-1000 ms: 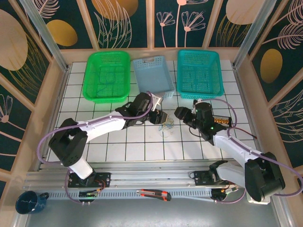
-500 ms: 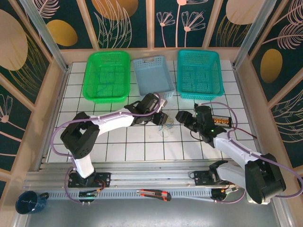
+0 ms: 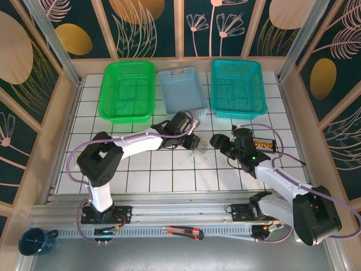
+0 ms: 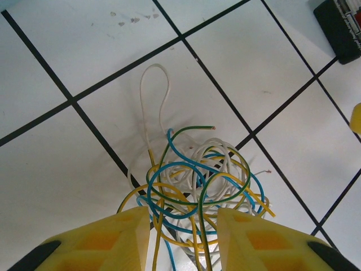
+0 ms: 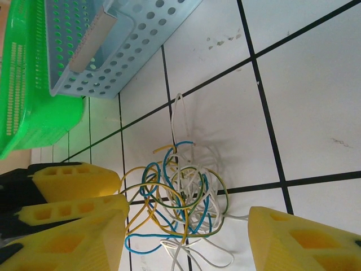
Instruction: Untangle the cables
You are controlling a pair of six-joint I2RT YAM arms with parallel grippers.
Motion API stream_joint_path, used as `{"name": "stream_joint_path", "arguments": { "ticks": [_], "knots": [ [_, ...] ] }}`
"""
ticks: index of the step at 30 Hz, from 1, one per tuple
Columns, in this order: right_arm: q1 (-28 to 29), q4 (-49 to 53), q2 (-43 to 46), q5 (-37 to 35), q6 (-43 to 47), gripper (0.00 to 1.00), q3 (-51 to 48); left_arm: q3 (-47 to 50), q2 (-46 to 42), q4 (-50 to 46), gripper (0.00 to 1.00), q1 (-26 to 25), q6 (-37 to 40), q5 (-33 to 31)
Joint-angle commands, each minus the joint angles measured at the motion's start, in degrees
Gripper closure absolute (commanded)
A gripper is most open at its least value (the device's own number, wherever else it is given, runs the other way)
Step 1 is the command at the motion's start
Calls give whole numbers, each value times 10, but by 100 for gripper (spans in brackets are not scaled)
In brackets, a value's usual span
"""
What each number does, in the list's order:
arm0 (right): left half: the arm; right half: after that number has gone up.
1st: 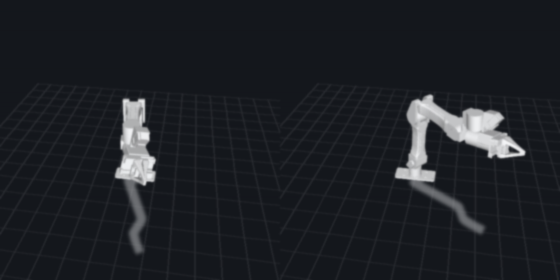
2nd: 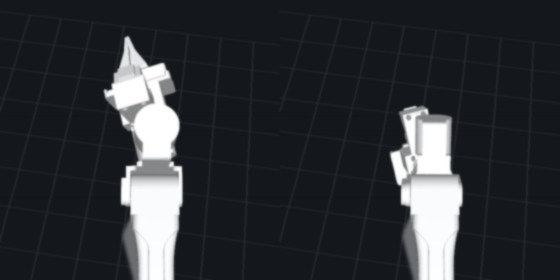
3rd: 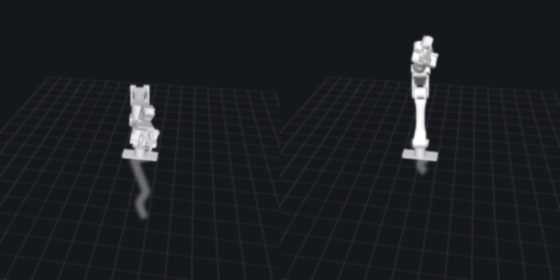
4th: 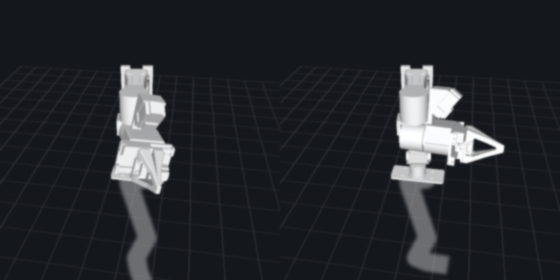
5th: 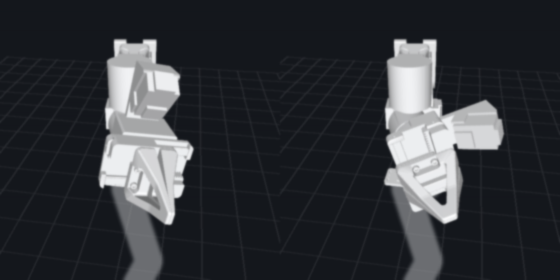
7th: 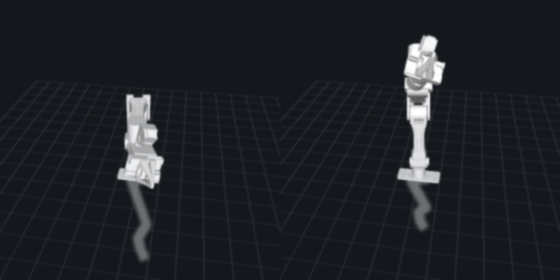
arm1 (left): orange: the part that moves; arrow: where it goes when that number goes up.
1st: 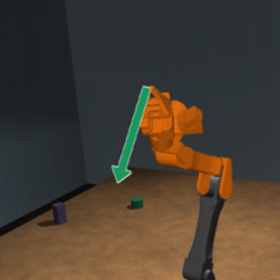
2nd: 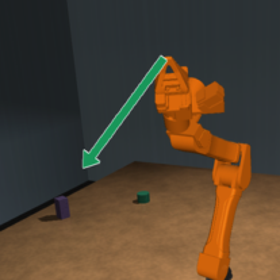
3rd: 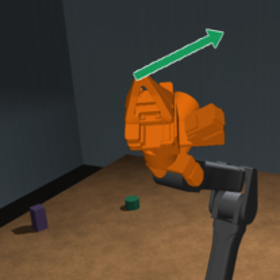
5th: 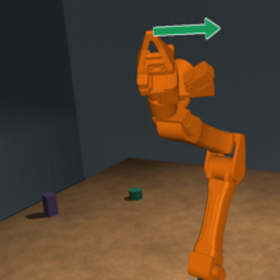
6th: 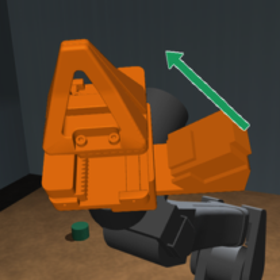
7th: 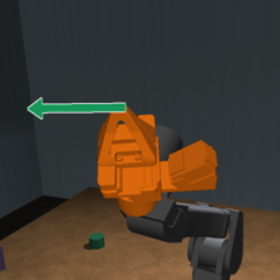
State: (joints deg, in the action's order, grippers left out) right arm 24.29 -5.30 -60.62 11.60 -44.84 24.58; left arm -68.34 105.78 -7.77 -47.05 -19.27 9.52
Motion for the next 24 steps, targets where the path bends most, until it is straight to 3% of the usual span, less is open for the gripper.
{"name": "stream_joint_path", "arguments": {
  "ticks": [1, 9, 24],
  "knots": [
    [-2, -4, 9, -4, 11, 41, -5, -11, 7, -11, 64, -3, 6, -8],
    [6, -24, -10, 5, 10, 41, -3, -15, -2, -9, 99, -3, 0, -8],
    [67, -142, -169, -33, -8, 42, 31, -43, -72, 14, 100, -3, -61, 69]
  ]
}}
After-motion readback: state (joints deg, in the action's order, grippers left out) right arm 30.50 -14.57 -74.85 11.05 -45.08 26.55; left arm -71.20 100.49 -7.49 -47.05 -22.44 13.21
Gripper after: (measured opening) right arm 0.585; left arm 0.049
